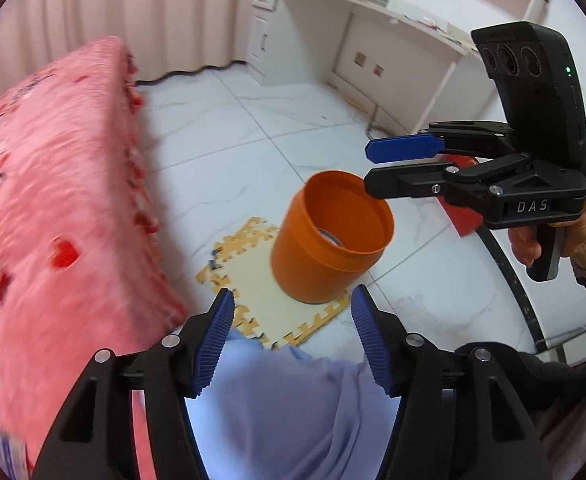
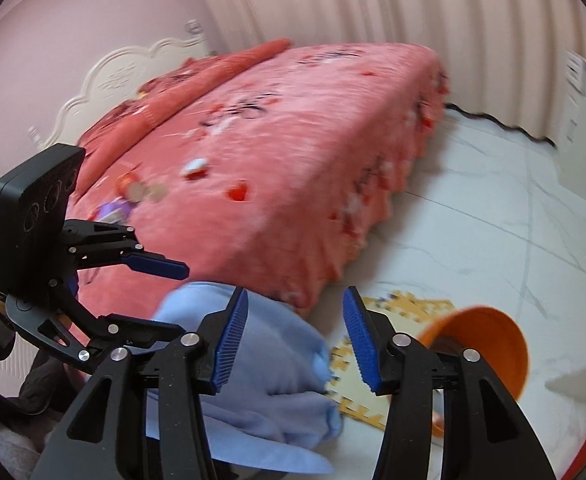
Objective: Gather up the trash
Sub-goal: 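Move both open tools back toward the bed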
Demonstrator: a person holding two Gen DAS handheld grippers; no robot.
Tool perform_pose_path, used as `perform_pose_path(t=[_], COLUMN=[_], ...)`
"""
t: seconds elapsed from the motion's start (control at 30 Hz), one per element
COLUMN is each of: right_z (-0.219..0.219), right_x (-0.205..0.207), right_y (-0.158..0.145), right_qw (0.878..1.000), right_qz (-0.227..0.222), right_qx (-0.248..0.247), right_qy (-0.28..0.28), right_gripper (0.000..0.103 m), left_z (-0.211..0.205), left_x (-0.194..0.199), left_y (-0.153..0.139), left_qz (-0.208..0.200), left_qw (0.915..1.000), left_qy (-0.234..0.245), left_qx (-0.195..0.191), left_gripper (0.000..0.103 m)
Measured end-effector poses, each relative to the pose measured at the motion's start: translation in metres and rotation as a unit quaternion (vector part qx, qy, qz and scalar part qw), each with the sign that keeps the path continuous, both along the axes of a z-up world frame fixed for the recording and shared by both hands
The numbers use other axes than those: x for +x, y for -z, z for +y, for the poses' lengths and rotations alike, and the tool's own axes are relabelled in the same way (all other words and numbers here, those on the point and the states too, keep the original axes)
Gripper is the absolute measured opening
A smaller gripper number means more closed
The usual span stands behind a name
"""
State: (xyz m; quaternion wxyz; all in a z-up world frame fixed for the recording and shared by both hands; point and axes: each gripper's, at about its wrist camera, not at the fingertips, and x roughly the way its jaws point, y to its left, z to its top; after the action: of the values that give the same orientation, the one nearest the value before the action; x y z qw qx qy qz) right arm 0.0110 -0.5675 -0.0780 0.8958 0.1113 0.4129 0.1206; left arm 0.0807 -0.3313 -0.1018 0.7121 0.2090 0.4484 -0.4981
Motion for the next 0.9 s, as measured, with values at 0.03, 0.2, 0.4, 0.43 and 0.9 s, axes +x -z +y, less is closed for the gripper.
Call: perform_pose_path(t=[0.03,0.2,0.4,0.43,0.9], right_z=[0.010,0.066,0.120,0.130,0.252], right_x=[0.002,0.016,0.030,0.032,0.073], right_y=[-0.004,-0.022,-0.035,-0.037,-0.045], right_qw=[1.000,0.998,0.993,0.992,0.974], right_qz=[-0.003,-0.019,-0.028,-0.029,-0.037], right_qx=[-0.002,-0.005,-0.008,-0.007,-0.012], right_qy=[-0.010,-0.062,-0.111,-0.121,-0.224], right_gripper=[0.051,0.055,0.055,0.055,0.059], left_z=[0.009,0.060,0.122,0.130,0.250], left_x=[-0.001,-0.004,-0.003,-0.002,0.001], left_y=[-0.003,-0.017,-0.033,-0.034,-0.037], left_qz=[-0.005,-0.024,-0.038,-0.040,-0.047], left_qw=[0.9999,0.9980,0.9919,0.9910,0.9672], left_qy=[-0.009,-0.058,-0.121,-0.127,-0.249], left_qx=[0.001,-0.003,-0.009,-0.010,-0.013], left_gripper=[0.062,0.062,0.062,0.062,0.071])
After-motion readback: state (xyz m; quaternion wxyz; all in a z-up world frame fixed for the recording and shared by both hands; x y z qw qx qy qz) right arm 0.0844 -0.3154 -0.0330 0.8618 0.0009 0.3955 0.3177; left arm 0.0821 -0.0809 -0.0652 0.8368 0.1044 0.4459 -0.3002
